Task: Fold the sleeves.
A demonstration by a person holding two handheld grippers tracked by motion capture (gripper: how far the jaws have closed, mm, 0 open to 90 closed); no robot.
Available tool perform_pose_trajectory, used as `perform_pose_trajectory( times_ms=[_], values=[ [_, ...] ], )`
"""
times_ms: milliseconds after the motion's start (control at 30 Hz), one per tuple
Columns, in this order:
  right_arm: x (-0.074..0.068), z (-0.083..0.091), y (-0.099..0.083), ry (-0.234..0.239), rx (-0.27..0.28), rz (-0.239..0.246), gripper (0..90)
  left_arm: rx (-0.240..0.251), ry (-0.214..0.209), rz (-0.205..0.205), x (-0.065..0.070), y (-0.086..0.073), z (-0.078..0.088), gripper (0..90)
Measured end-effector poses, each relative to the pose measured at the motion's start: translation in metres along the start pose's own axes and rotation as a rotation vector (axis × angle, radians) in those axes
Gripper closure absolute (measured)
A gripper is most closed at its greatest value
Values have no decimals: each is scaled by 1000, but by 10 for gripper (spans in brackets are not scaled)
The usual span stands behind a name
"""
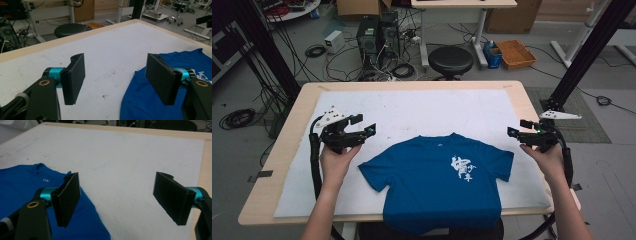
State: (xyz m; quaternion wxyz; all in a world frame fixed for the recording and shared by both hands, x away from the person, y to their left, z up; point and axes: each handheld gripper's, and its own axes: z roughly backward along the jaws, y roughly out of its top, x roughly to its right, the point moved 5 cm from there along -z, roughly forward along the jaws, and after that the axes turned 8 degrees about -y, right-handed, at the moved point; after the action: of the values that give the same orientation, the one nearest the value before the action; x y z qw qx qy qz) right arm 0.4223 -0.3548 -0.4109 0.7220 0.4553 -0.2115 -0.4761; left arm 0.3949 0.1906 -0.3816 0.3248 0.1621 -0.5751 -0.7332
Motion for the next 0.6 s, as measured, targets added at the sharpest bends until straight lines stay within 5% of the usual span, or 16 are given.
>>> perform_pose_trajectory(
  times_ms=[600],
  values=[
    [2, -4, 1, -3, 7, 6, 250, -7, -25, 25, -3, -6, 9, 272]
  ],
)
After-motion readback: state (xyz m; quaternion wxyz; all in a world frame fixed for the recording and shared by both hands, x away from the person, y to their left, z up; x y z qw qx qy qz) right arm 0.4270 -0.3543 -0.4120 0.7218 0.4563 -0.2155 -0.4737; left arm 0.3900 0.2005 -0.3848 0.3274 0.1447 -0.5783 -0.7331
